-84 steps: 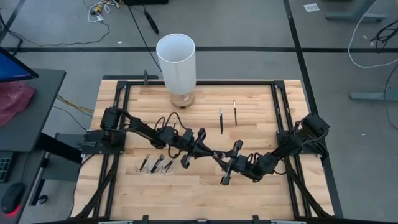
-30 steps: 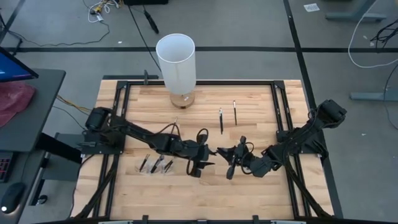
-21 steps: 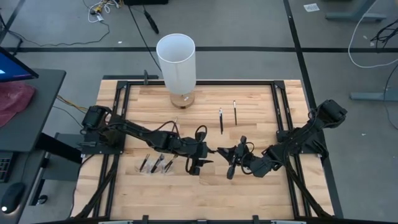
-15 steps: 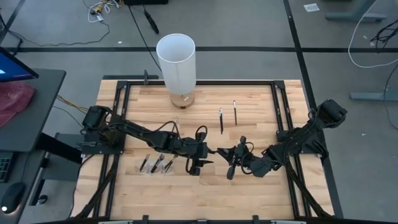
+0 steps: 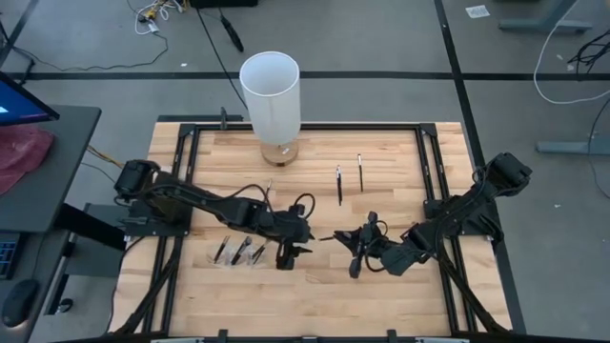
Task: Put items in baskets/containers
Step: Put the highlighter brush in the transparent organizer
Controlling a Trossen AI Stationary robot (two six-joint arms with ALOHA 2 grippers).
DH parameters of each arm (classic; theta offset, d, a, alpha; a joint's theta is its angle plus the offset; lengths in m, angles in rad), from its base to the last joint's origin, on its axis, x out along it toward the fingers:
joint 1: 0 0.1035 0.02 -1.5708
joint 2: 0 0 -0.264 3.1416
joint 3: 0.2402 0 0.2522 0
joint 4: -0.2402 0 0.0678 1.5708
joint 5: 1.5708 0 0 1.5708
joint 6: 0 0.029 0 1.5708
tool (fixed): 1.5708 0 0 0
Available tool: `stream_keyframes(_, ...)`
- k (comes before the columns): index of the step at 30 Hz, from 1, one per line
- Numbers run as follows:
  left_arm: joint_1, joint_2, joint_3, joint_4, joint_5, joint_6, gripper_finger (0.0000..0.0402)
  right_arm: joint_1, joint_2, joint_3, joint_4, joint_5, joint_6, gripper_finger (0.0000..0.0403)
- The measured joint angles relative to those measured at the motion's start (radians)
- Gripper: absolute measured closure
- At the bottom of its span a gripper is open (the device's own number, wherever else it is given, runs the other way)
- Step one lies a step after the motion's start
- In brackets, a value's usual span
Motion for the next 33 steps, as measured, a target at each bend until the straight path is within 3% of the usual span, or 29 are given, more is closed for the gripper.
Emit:
stream_keyframes(6,0.003,-0.014,-0.002,-0.022,-0.124,0.007,0.0223,0.007,0.0,0.0,0.018,-0.068,-0.004,0.0392)
stream_keyframes(19,0.016,0.018,-0.194,0.586,-0.051,0.03,0.0223,0.005,0.0,0.0,0.04,-0.109,-0.035,0.0392)
stream_keyframes(33,0.013,0.111,-0.153,0.607,-0.037,0.013,0.0224,-0.01,0.0,-0.001,0.108,-0.123,-0.092,0.0393)
